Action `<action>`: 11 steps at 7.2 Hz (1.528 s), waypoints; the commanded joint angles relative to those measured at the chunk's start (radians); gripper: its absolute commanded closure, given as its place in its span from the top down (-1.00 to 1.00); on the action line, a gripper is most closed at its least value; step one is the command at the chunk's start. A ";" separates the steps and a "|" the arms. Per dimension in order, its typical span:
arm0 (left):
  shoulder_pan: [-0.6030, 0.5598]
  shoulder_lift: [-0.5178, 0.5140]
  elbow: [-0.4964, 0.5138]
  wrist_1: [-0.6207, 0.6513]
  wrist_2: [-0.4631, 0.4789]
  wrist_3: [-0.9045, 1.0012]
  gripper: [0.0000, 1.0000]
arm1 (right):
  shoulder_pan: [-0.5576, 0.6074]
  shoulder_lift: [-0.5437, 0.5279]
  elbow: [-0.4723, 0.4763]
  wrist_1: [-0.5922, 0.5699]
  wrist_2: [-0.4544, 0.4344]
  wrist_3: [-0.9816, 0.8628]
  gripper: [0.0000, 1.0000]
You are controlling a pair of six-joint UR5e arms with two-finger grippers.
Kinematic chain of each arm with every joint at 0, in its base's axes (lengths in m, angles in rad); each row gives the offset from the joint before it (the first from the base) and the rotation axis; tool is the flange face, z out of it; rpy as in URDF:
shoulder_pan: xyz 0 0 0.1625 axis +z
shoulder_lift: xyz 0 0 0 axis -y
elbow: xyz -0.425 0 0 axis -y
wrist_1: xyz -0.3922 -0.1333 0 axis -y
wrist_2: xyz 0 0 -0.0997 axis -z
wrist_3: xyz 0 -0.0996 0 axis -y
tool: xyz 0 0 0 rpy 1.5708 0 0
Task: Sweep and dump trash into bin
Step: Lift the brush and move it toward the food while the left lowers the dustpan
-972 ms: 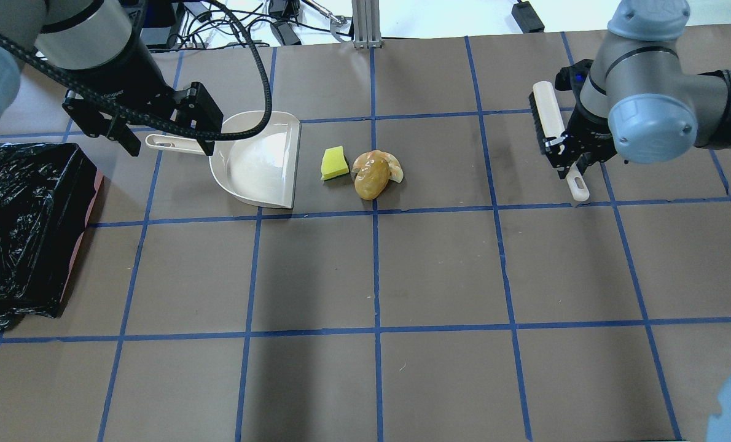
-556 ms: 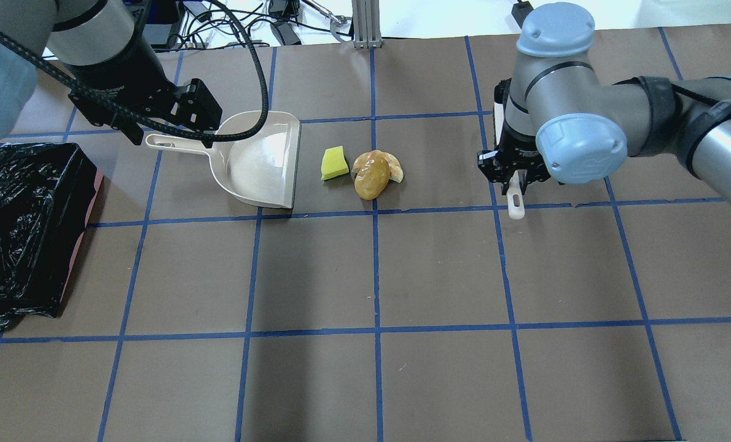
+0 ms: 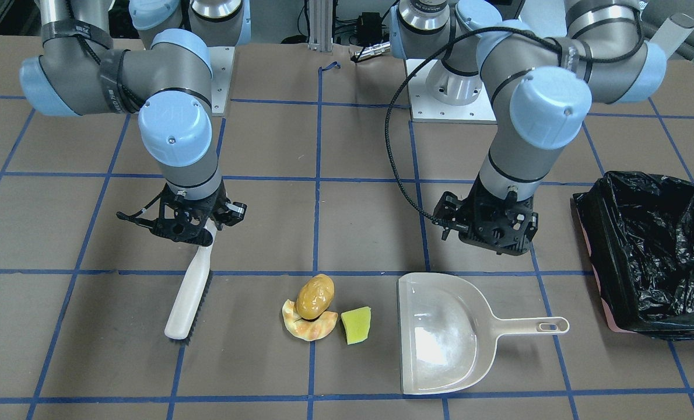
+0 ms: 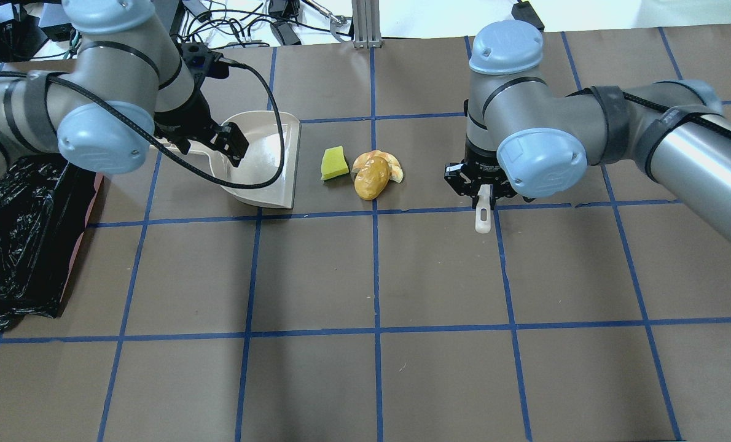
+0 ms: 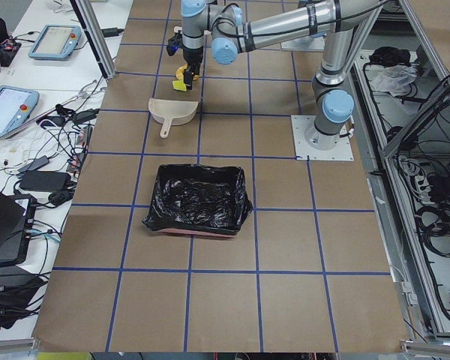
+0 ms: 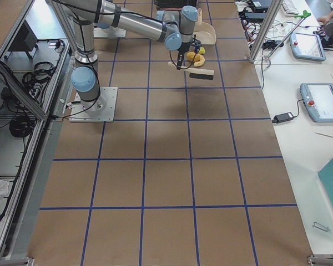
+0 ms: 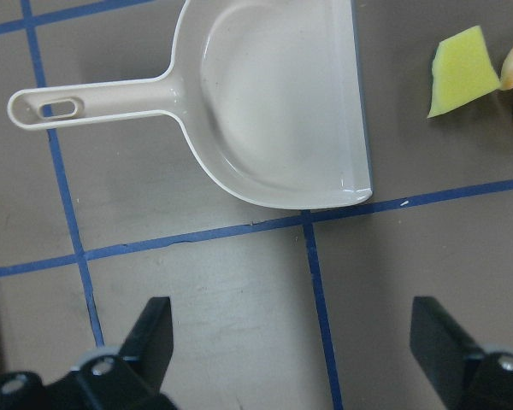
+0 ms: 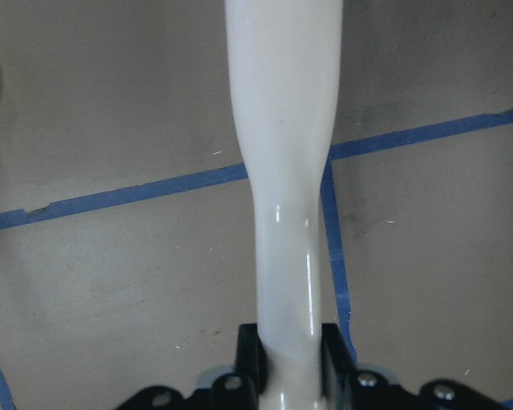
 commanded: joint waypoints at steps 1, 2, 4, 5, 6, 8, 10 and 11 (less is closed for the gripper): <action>0.033 -0.108 0.000 0.116 0.052 0.621 1.00 | 0.044 0.025 -0.008 -0.006 -0.013 0.028 -1.00; 0.068 -0.148 0.005 0.153 0.043 0.694 1.00 | 0.050 0.021 -0.009 -0.006 -0.010 0.060 -1.00; 0.108 -0.192 0.046 0.147 0.019 1.019 1.00 | 0.054 0.024 -0.017 -0.050 -0.008 0.082 -1.00; 0.125 -0.209 0.104 0.134 -0.021 1.172 1.00 | 0.055 0.024 -0.017 -0.063 -0.006 0.083 -1.00; 0.126 -0.234 0.138 0.094 -0.024 1.262 1.00 | 0.055 0.024 -0.017 -0.061 -0.006 0.088 -1.00; 0.168 -0.287 0.166 0.092 -0.056 1.418 1.00 | 0.058 0.028 -0.011 -0.064 -0.008 0.083 -1.00; 0.162 -0.311 0.207 -0.011 -0.017 1.401 1.00 | 0.066 0.025 -0.015 -0.055 -0.006 0.109 -1.00; 0.160 -0.311 0.207 -0.006 0.008 1.393 1.00 | 0.101 0.027 -0.017 -0.058 -0.008 0.141 -1.00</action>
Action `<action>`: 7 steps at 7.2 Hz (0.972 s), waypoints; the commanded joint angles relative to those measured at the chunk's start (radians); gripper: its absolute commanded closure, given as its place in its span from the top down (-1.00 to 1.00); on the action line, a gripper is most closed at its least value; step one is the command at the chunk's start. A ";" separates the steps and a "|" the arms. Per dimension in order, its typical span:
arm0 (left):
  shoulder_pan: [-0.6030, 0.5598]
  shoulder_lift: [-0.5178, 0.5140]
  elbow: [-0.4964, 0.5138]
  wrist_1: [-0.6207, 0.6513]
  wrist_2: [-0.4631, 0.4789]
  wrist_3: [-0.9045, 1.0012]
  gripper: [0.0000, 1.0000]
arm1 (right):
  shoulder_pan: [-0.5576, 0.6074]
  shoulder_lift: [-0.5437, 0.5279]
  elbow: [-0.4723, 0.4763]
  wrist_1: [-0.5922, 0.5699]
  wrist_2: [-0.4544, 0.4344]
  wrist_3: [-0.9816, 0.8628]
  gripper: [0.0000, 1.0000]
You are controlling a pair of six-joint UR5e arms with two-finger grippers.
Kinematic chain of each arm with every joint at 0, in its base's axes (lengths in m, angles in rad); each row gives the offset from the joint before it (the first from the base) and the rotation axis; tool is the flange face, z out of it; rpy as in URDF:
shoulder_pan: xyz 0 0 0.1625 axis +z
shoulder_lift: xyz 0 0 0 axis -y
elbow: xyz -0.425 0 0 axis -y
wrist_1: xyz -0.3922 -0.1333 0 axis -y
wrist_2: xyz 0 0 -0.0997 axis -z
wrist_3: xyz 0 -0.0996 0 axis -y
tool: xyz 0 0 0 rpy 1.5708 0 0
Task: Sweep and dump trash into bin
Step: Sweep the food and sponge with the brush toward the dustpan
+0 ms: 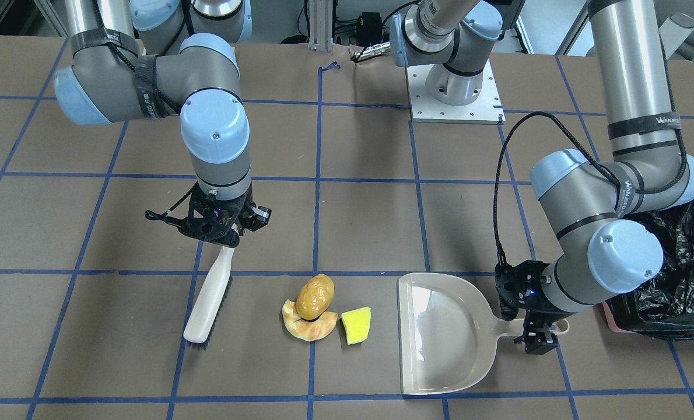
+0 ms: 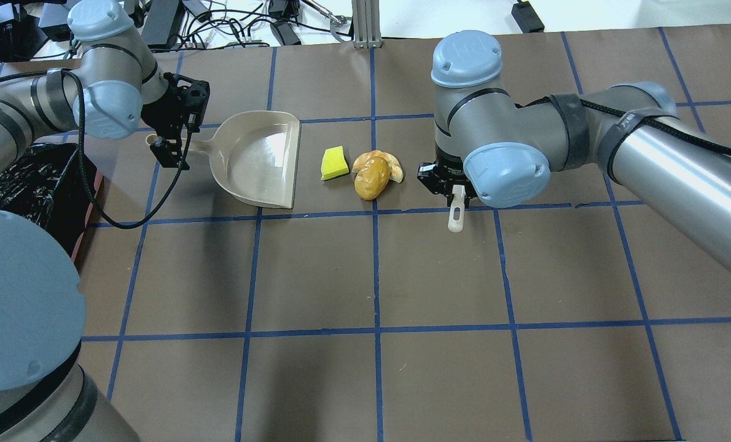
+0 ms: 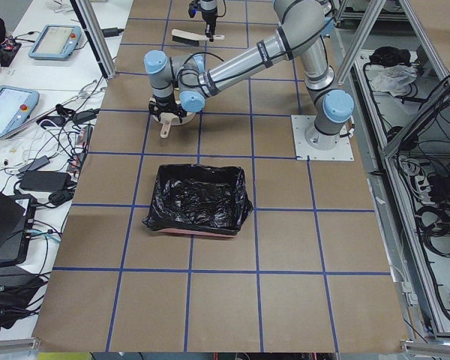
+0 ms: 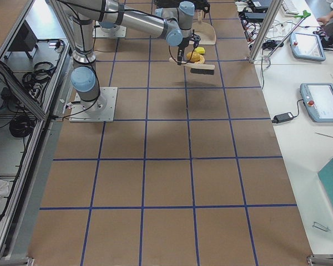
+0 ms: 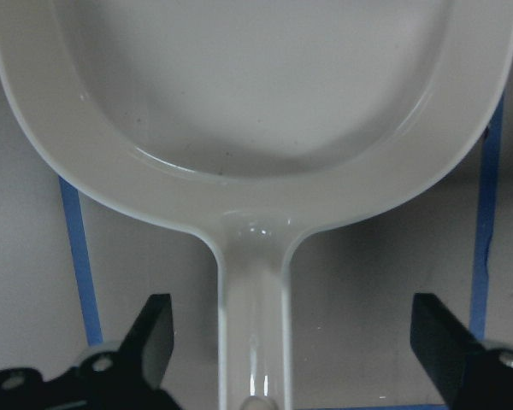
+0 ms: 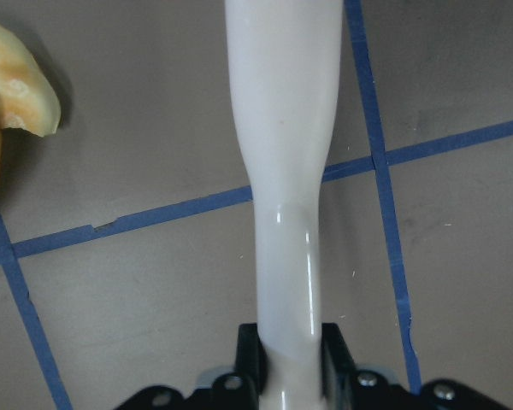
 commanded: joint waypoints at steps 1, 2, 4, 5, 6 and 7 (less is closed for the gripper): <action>-0.002 -0.008 0.007 -0.023 0.026 -0.041 0.98 | 0.043 0.010 -0.001 -0.004 -0.001 0.032 -1.00; 0.007 -0.011 0.004 -0.009 0.025 -0.043 0.98 | 0.056 0.018 0.004 -0.003 0.011 0.071 -1.00; 0.010 -0.021 0.010 0.029 0.026 -0.046 0.97 | 0.095 0.037 0.003 -0.014 0.003 0.121 -1.00; 0.010 -0.026 0.011 0.037 0.026 -0.048 0.96 | 0.096 0.037 0.001 -0.015 0.006 0.125 -1.00; 0.012 -0.029 0.013 0.055 0.025 -0.046 0.48 | 0.098 0.038 0.001 -0.038 0.005 0.142 -1.00; 0.012 -0.035 0.013 0.067 0.026 -0.046 -0.02 | 0.101 0.040 0.001 -0.043 0.014 0.153 -0.99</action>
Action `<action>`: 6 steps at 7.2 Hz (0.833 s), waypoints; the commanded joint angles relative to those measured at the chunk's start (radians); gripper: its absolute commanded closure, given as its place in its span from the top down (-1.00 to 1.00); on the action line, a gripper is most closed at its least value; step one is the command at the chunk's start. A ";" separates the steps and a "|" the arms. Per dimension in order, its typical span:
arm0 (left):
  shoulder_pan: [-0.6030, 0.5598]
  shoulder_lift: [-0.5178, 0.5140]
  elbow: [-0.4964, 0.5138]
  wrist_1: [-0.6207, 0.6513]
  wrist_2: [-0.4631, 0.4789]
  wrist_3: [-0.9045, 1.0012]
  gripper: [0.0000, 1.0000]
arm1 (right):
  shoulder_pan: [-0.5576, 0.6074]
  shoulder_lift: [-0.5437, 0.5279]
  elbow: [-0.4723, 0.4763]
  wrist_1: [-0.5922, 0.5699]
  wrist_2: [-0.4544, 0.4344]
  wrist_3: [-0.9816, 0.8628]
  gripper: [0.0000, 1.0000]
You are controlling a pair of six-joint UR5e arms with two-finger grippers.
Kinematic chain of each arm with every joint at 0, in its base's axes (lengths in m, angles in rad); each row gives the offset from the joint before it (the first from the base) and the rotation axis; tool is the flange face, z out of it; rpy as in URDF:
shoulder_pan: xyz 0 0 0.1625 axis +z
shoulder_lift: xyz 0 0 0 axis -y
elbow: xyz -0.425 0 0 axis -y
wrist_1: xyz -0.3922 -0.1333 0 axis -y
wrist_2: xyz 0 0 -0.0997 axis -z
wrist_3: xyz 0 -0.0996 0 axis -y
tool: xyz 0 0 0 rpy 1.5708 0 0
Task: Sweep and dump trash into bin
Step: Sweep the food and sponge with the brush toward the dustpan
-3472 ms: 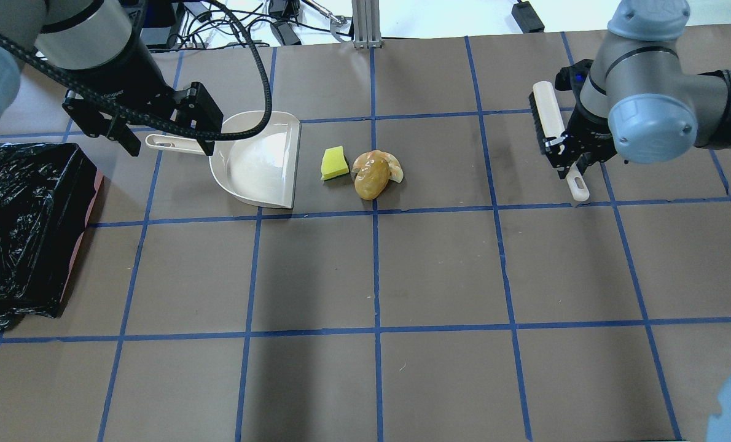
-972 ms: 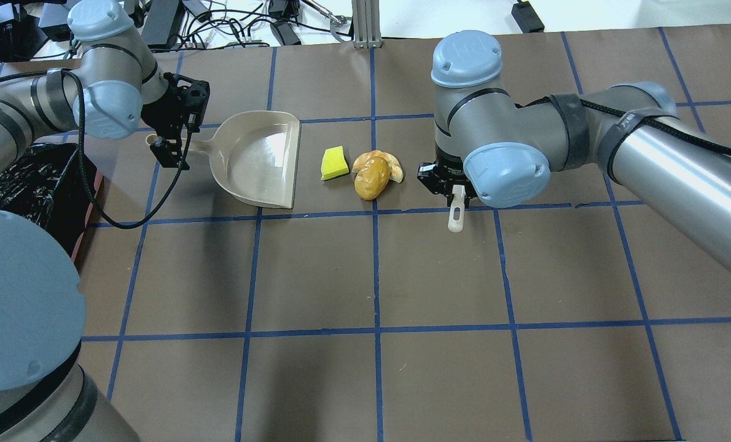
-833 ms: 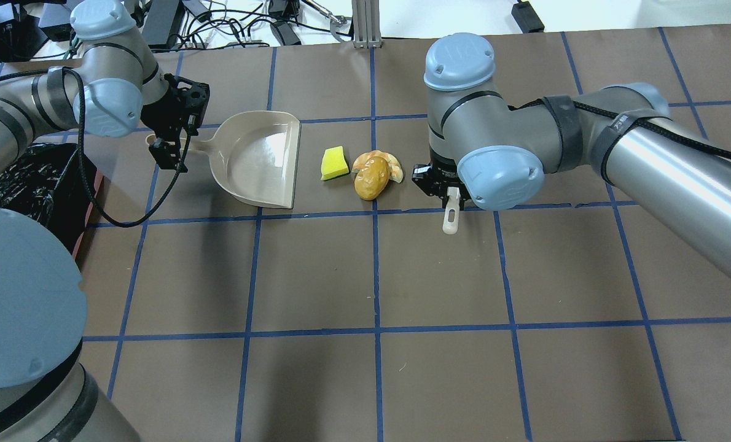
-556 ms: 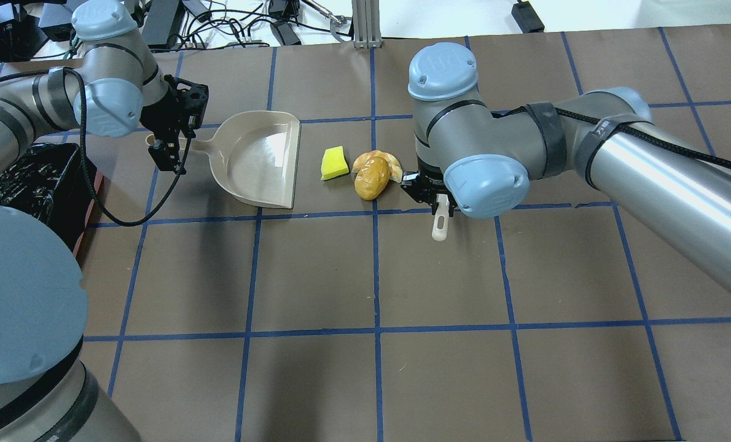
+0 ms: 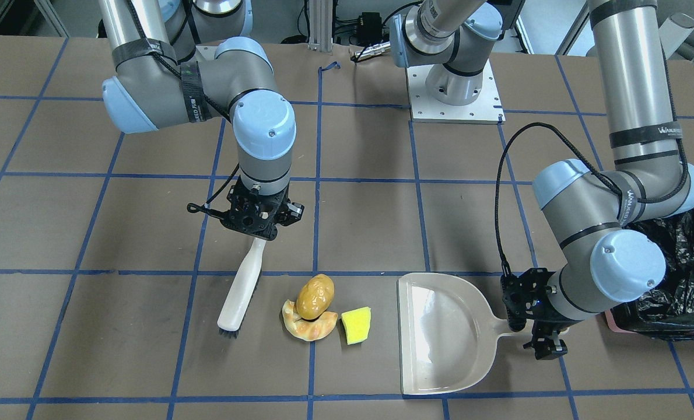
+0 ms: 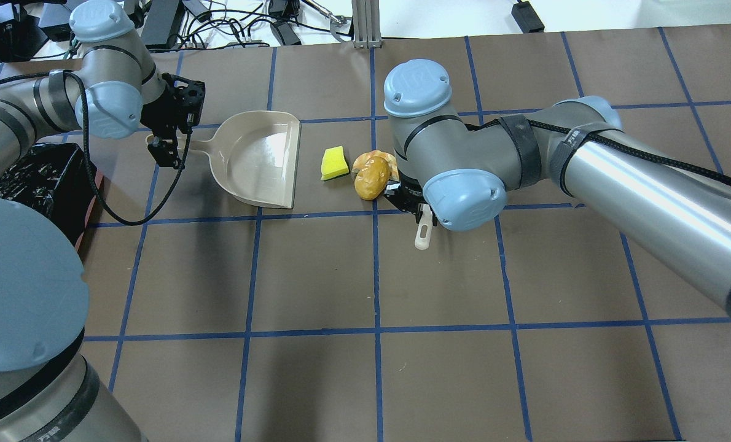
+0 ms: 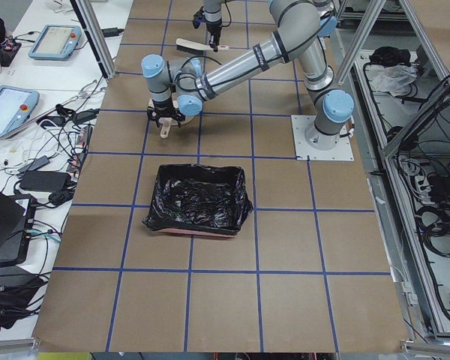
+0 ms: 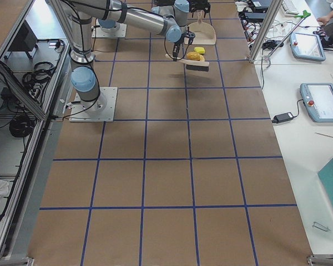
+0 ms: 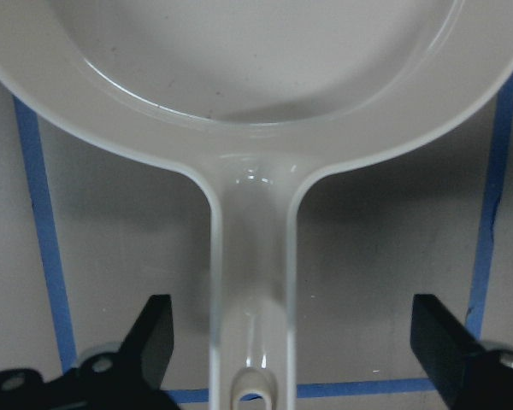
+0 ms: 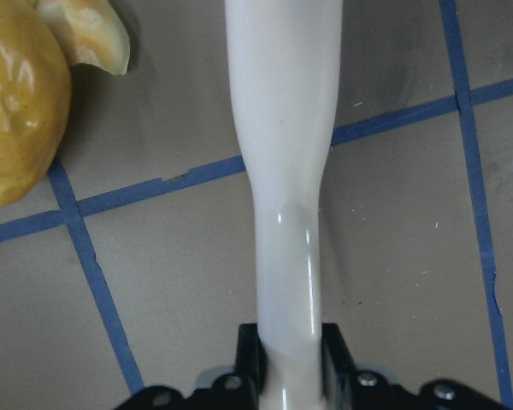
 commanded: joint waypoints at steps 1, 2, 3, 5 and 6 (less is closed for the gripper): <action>-0.001 -0.004 -0.001 0.017 0.001 0.000 -0.25 | 0.013 0.002 0.003 -0.013 0.005 0.054 -0.99; -0.001 -0.002 -0.001 0.020 0.001 0.000 -0.66 | 0.018 0.013 0.001 -0.032 0.007 0.043 -1.00; -0.001 0.003 0.001 0.020 0.001 0.005 -0.94 | 0.027 0.037 -0.002 -0.038 0.013 0.048 -1.00; -0.001 0.001 0.001 0.020 -0.001 0.008 -1.00 | 0.041 0.042 -0.006 -0.039 0.077 0.037 -1.00; -0.001 0.001 0.001 0.020 -0.001 0.011 -1.00 | 0.041 0.044 -0.011 -0.041 0.126 0.034 -1.00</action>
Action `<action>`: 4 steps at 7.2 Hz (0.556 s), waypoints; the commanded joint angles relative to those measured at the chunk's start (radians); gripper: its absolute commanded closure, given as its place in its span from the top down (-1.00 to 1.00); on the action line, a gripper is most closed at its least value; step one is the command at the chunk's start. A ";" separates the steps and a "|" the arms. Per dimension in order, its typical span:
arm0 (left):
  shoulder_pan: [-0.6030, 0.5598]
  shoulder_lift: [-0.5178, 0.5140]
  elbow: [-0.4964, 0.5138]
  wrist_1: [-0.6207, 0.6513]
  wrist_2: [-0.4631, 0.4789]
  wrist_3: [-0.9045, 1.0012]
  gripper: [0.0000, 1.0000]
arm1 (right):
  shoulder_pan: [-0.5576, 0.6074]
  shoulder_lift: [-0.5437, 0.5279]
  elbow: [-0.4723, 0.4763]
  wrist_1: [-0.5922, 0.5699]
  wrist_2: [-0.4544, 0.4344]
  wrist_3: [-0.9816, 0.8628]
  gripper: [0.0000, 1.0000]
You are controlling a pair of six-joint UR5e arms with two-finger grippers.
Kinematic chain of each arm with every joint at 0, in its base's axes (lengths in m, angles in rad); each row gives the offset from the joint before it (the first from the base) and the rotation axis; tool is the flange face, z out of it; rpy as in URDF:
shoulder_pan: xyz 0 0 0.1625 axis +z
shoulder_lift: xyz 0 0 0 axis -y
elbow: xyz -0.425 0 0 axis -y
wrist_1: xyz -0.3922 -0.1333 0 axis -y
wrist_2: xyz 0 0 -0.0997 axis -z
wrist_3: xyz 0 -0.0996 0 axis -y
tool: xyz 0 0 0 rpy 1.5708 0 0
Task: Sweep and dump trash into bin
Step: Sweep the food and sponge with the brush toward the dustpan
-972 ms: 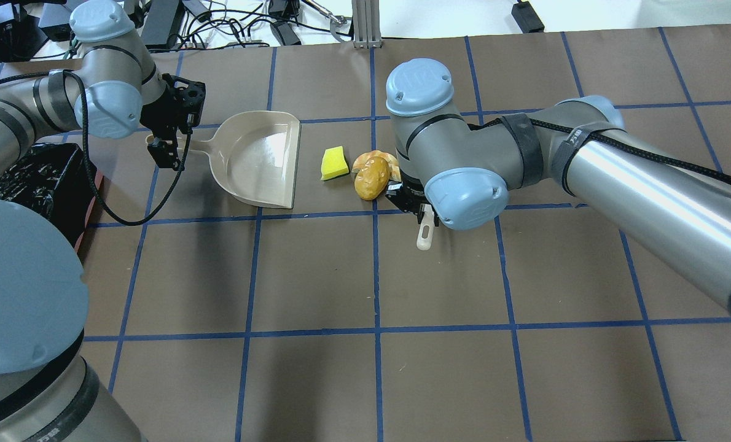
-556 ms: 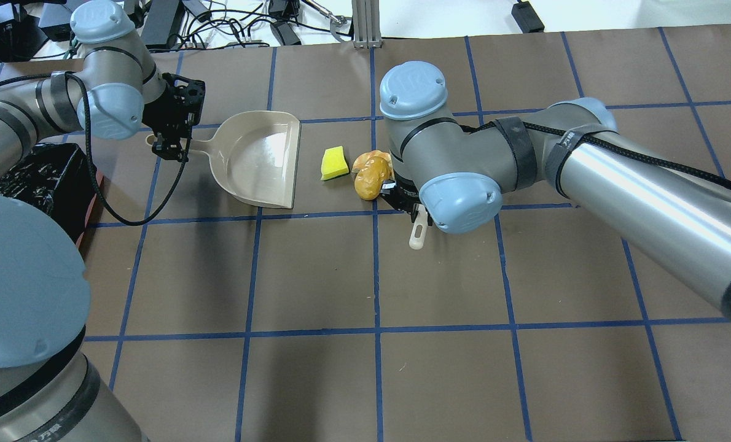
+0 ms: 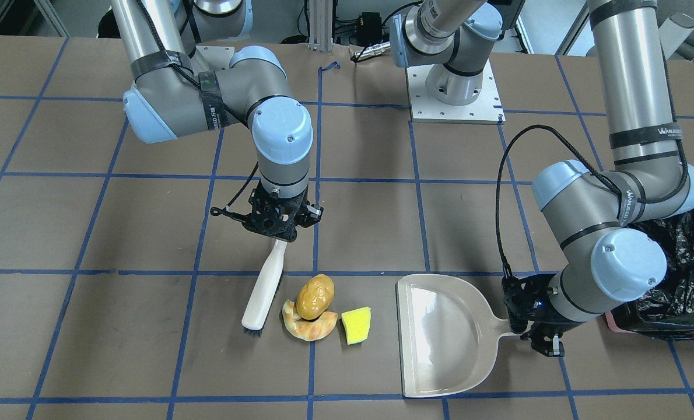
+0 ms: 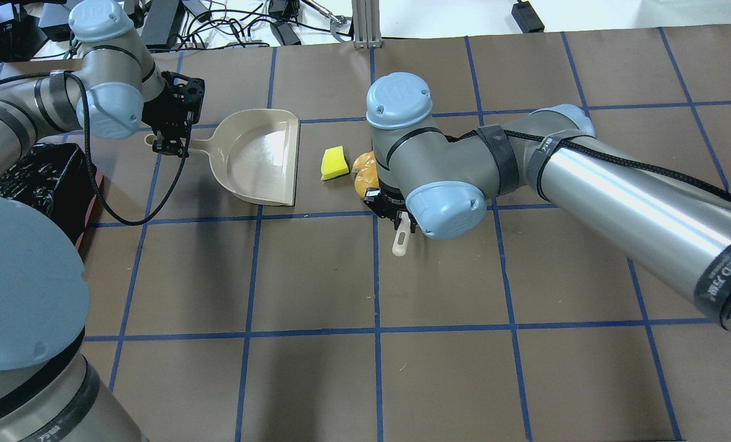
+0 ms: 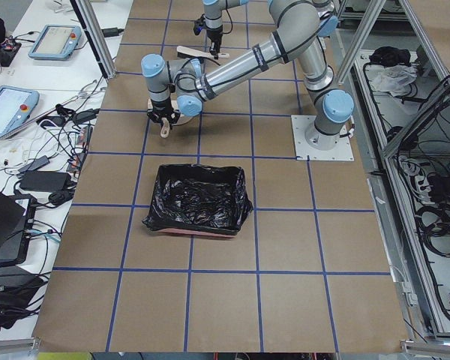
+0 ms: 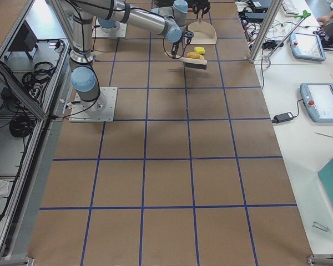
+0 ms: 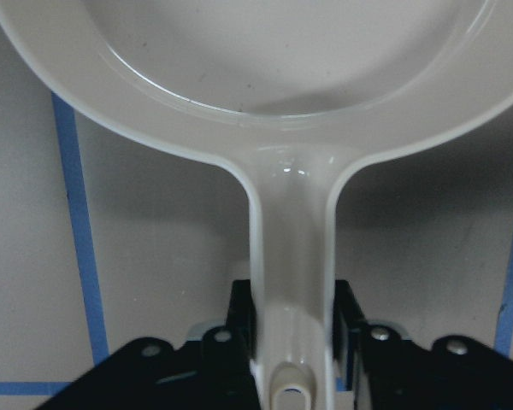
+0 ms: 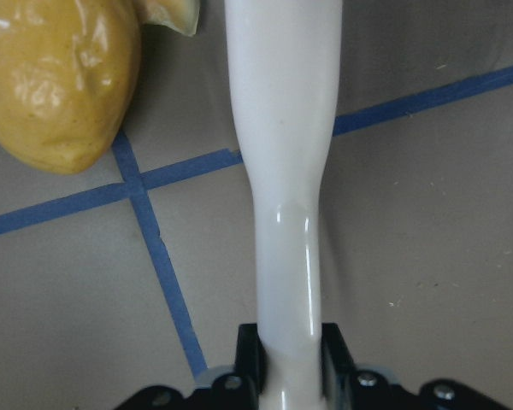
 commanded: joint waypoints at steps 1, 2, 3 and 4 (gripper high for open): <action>-0.002 -0.004 0.000 0.000 0.003 -0.003 -1.00 | 0.002 0.006 -0.008 0.001 0.062 -0.004 -1.00; -0.002 -0.006 0.000 -0.001 0.006 -0.003 -1.00 | 0.002 0.017 -0.008 0.009 0.070 -0.012 -1.00; -0.008 -0.008 0.002 -0.003 0.050 -0.012 -1.00 | 0.002 0.021 -0.015 0.009 0.067 -0.016 -1.00; -0.020 -0.009 0.002 -0.006 0.107 -0.052 -1.00 | 0.001 0.021 -0.020 0.012 0.061 -0.022 -1.00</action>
